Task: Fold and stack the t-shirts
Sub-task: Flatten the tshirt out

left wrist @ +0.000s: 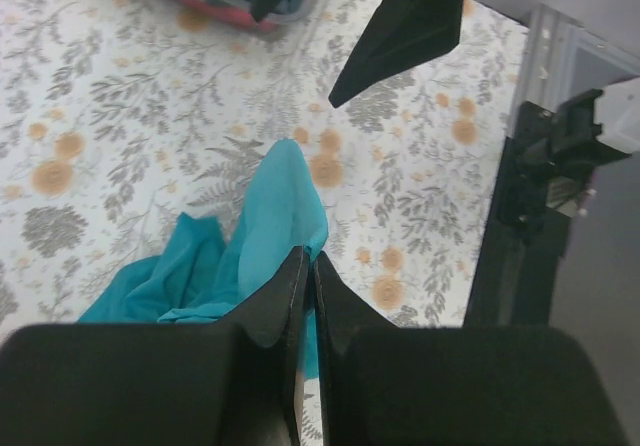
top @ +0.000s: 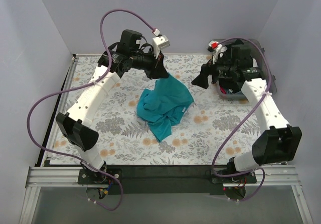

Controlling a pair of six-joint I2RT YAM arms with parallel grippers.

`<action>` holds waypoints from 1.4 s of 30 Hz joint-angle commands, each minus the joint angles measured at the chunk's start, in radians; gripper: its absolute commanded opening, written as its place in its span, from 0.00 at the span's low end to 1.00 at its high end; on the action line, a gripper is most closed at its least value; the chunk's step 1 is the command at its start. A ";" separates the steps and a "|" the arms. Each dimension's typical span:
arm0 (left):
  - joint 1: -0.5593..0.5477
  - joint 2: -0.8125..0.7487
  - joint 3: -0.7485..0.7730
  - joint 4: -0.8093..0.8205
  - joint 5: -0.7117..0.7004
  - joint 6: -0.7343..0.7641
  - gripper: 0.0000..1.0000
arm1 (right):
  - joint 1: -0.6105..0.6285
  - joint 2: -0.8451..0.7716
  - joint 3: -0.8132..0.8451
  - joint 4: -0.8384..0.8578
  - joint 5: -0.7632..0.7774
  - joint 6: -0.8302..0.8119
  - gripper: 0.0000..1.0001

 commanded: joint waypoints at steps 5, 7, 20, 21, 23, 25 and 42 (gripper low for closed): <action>0.002 0.037 0.068 -0.091 0.208 0.006 0.00 | 0.009 -0.111 0.110 -0.006 -0.231 -0.080 0.96; -0.005 0.045 0.066 -0.095 0.200 0.000 0.00 | 0.011 -0.131 0.095 -0.006 -0.278 -0.100 0.97; -0.028 0.051 0.051 -0.098 0.234 -0.006 0.00 | 0.217 -0.104 0.088 0.029 -0.160 -0.165 0.74; -0.030 0.050 0.042 -0.097 0.235 -0.006 0.00 | 0.231 -0.101 0.093 0.029 -0.144 -0.168 0.73; -0.028 0.048 0.036 -0.095 0.238 -0.004 0.00 | 0.270 -0.099 0.093 0.029 -0.129 -0.182 0.73; -0.030 0.045 0.031 -0.092 0.238 -0.006 0.00 | 0.288 -0.093 0.090 0.029 -0.103 -0.188 0.71; 0.039 0.008 0.008 -0.020 0.237 -0.110 0.14 | 0.334 -0.030 0.102 0.003 -0.009 -0.156 0.01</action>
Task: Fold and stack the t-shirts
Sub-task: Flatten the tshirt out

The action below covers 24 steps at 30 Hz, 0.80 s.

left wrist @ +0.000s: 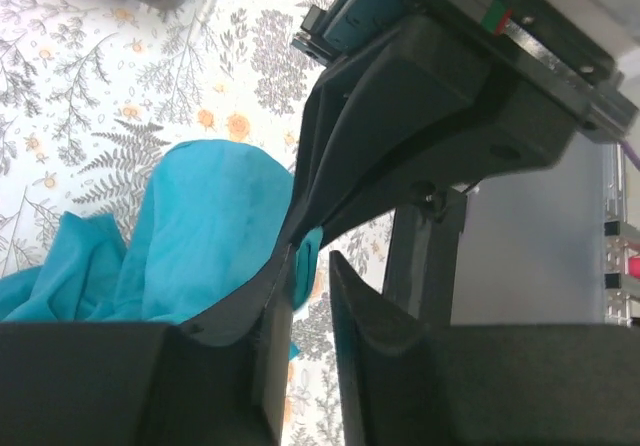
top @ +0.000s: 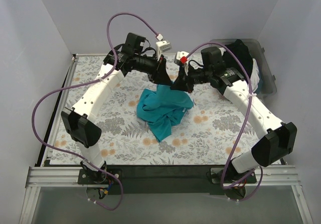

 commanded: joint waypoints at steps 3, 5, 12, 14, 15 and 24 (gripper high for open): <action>0.172 -0.087 0.006 0.055 0.112 -0.087 0.38 | -0.059 -0.069 -0.047 -0.014 0.025 -0.006 0.01; 0.217 -0.120 -0.042 0.081 0.122 -0.085 0.45 | -0.075 -0.106 -0.077 -0.043 0.031 -0.021 0.01; 0.251 -0.167 -0.413 0.250 -0.123 -0.056 0.60 | -0.095 -0.213 -0.340 -0.083 0.144 -0.077 0.01; 0.251 -0.116 -0.454 0.280 -0.174 -0.036 0.64 | -0.099 -0.239 -0.415 -0.119 0.184 -0.101 0.01; 0.251 -0.098 -0.462 0.296 -0.212 -0.036 0.64 | -0.099 -0.247 -0.439 -0.130 0.196 -0.110 0.01; 0.154 0.160 -0.409 0.334 -0.395 -0.010 0.66 | -0.105 -0.288 -0.531 -0.185 0.279 -0.137 0.01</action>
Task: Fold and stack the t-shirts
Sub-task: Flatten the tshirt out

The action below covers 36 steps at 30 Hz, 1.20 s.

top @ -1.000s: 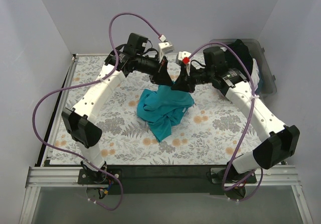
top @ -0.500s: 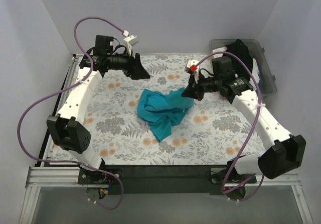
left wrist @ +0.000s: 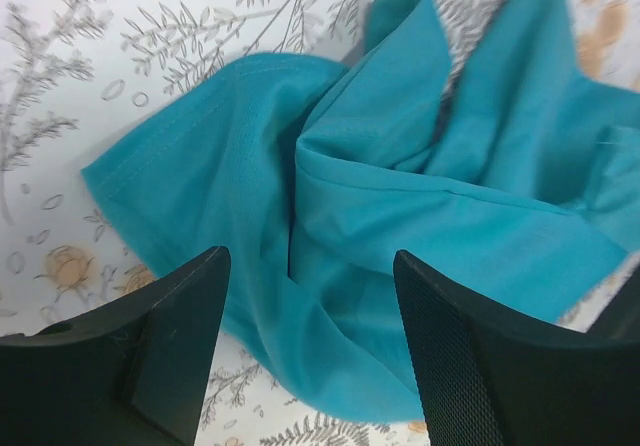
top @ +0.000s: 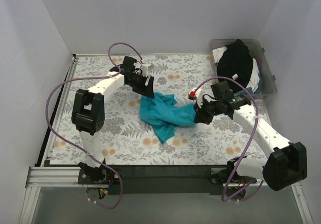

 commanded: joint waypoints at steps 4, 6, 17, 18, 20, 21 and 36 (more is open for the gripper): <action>-0.073 0.077 0.024 0.018 -0.212 -0.007 0.66 | -0.015 -0.002 0.048 -0.008 0.037 -0.013 0.01; -0.073 0.077 0.002 0.020 -0.236 0.000 0.65 | -0.026 0.006 0.074 -0.008 0.045 -0.010 0.01; 0.079 -0.104 0.197 -0.023 -0.105 -0.037 0.00 | -0.268 0.213 0.607 -0.058 0.022 -0.027 0.01; 0.101 -0.125 0.203 -0.046 -0.083 -0.002 0.00 | -0.273 0.221 0.634 -0.080 0.020 -0.041 0.01; 0.122 -0.217 0.189 -0.113 -0.046 0.046 0.00 | -0.288 0.204 0.654 -0.130 0.011 -0.079 0.01; 0.140 -0.253 0.150 -0.144 -0.026 0.113 0.00 | -0.290 0.168 0.622 -0.156 -0.007 -0.094 0.01; 0.163 -0.715 -0.463 -0.485 0.121 0.451 0.77 | -0.290 -0.017 0.132 -0.215 0.054 -0.305 0.01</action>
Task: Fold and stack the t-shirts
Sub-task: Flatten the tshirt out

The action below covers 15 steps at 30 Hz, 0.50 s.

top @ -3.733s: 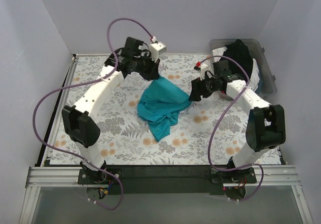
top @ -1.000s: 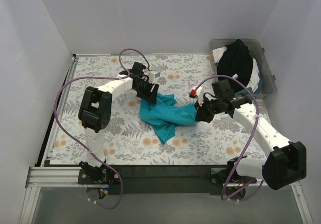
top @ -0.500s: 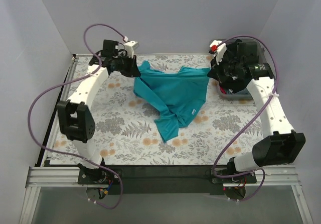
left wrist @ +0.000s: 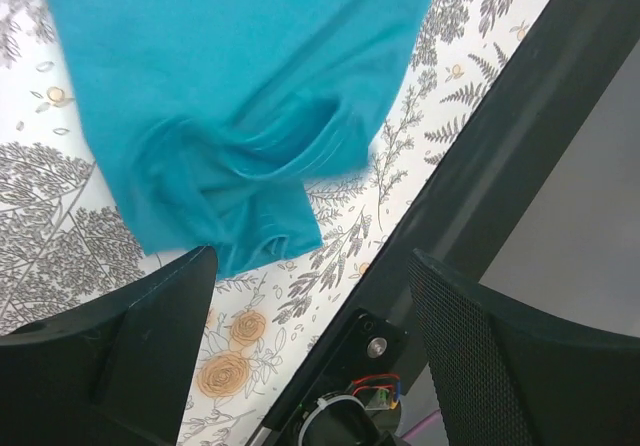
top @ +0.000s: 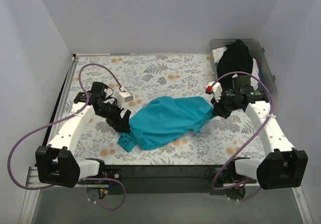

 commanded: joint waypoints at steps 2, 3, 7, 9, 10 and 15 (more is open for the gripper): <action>0.027 0.000 0.089 0.015 0.077 0.009 0.75 | -0.003 0.002 0.033 -0.017 -0.011 -0.040 0.01; 0.028 0.009 0.099 0.014 0.089 0.011 0.74 | -0.003 0.005 0.031 -0.016 -0.010 -0.042 0.01; 0.028 0.052 0.111 -0.028 0.097 0.080 0.67 | -0.003 0.010 0.022 -0.013 -0.001 -0.045 0.01; 0.021 0.071 0.111 -0.069 0.103 0.127 0.59 | -0.002 0.020 0.019 -0.013 -0.007 -0.039 0.01; 0.010 0.091 0.108 -0.071 0.089 0.123 0.58 | -0.002 0.025 0.019 -0.013 -0.007 -0.036 0.01; -0.086 0.103 -0.033 0.162 -0.168 -0.072 0.60 | -0.002 0.068 0.022 -0.010 -0.008 -0.019 0.01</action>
